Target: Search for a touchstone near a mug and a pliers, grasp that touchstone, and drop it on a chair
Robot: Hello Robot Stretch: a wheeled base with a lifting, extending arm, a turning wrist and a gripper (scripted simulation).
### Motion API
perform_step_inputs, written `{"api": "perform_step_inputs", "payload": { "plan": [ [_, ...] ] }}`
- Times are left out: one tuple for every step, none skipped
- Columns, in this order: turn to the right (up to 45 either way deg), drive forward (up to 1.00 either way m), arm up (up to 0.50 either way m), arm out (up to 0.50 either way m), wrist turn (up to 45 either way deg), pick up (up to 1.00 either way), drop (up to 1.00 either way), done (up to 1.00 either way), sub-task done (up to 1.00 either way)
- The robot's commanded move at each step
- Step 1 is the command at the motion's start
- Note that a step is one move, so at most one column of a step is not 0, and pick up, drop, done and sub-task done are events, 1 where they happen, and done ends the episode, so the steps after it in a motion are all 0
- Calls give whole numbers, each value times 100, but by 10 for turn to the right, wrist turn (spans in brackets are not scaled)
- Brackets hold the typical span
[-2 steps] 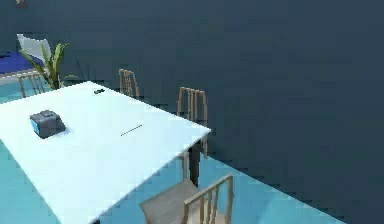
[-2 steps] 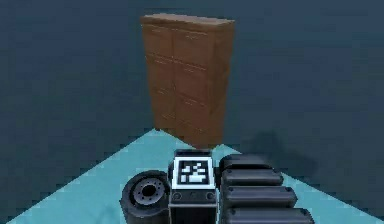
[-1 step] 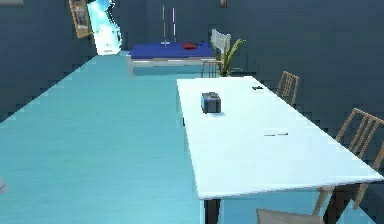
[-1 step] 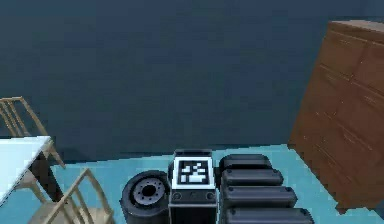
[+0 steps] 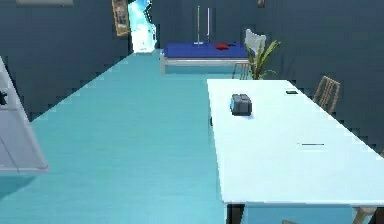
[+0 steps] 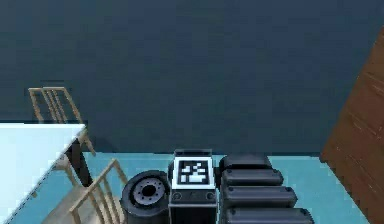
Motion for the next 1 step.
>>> {"api": "perform_step_inputs", "payload": {
  "plan": [
    [450, 0, 0, 0, 0, 0, 0, 0, 0]
  ]
}}
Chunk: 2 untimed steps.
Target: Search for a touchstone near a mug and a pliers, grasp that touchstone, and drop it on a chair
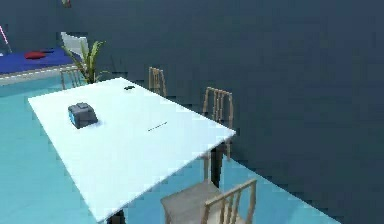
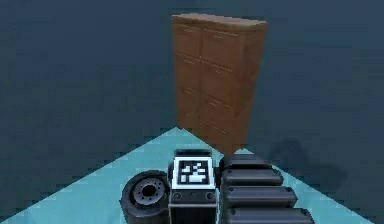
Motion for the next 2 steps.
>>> {"api": "perform_step_inputs", "payload": {
  "plan": [
    [450, 0, 0, 0, 0, 0, 0, 0, 0],
    [450, 0, 0, 0, 0, 0, 0, 0, 0]
  ]
}}
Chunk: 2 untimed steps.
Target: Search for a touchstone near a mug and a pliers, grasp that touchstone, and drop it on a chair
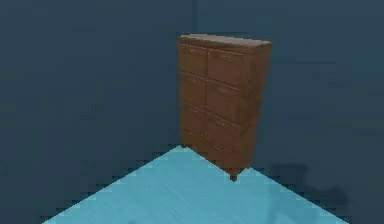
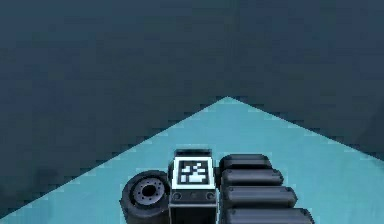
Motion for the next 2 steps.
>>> {"api": "perform_step_inputs", "payload": {
  "plan": [
    [60, 0, 0, 0, 0, 0, 0, 0, 0],
    [-450, 0, 0, 0, 0, 0, 0, 0, 0]
  ]
}}
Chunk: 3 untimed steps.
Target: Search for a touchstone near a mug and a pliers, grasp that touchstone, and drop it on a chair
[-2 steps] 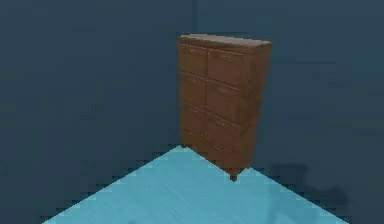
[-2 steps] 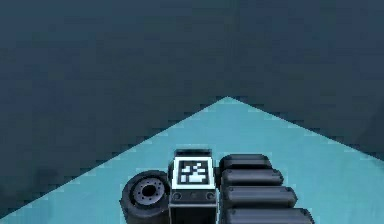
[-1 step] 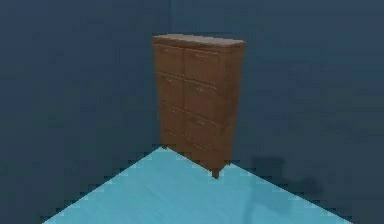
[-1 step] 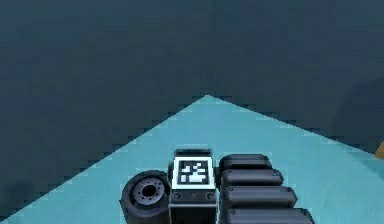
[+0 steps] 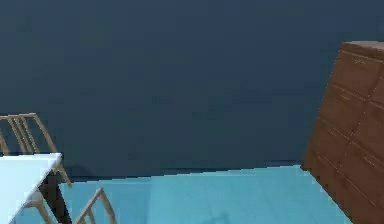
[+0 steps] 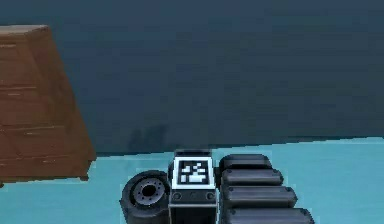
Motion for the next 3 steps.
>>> {"api": "perform_step_inputs", "payload": {
  "plan": [
    [-450, 0, 0, 0, 0, 0, 0, 0, 0],
    [-450, 0, 0, 0, 0, 0, 0, 0, 0],
    [-90, 0, 0, 0, 0, 0, 0, 0, 0]
  ]
}}
